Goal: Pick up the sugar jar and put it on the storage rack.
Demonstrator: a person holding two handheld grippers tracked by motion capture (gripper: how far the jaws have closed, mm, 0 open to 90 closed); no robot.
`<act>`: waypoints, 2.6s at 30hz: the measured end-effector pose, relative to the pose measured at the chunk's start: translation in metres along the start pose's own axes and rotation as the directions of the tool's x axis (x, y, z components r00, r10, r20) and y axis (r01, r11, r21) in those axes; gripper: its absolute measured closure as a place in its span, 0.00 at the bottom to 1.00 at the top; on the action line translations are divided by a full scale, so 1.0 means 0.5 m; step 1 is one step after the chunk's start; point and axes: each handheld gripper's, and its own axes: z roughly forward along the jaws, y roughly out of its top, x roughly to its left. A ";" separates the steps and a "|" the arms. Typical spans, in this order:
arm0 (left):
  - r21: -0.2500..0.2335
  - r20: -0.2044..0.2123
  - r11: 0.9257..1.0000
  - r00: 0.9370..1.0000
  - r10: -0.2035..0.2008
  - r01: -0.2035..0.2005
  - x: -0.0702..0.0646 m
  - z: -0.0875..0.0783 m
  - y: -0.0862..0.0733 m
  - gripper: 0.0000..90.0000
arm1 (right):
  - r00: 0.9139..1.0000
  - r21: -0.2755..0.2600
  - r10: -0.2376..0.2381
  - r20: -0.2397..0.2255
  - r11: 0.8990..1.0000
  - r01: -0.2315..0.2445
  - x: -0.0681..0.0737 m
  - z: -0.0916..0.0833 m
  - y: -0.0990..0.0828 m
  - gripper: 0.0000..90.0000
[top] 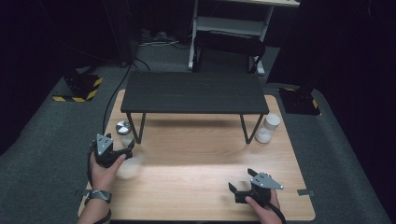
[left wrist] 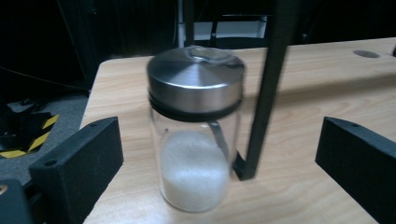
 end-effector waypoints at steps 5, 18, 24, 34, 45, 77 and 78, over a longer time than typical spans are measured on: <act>0.000 0.014 1.000 1.000 0.009 -0.009 0.011 0.015 -0.004 0.05 | 1.000 -0.001 0.006 0.006 1.000 -0.006 0.001 0.000 0.000 0.01; -0.005 0.037 0.999 0.999 -0.033 0.033 0.040 0.039 -0.029 0.08 | 1.000 0.005 -0.002 0.013 1.000 0.002 0.005 0.001 0.002 0.01; -0.016 0.051 1.000 0.998 -0.022 0.023 0.044 0.044 -0.032 0.12 | 1.000 0.007 -0.003 0.011 1.000 0.003 0.005 0.001 0.002 0.01; -0.012 0.058 1.000 0.998 -0.028 0.028 0.044 0.049 -0.031 0.17 | 1.000 0.002 -0.001 0.002 1.000 0.001 0.001 0.000 0.001 0.01; -0.020 0.065 1.000 0.998 -0.020 0.022 0.053 0.054 -0.031 0.23 | 1.000 0.000 -0.002 0.001 1.000 0.002 0.000 -0.001 0.000 0.01; -0.043 0.095 0.999 0.995 0.010 -0.006 0.065 0.055 -0.037 0.35 | 1.000 0.000 0.014 0.007 1.000 -0.014 -0.001 -0.001 0.000 0.01; -0.043 0.095 0.999 0.995 0.010 -0.006 0.065 0.055 -0.037 0.35 | 1.000 0.000 0.014 0.007 1.000 -0.014 -0.001 -0.001 0.000 0.01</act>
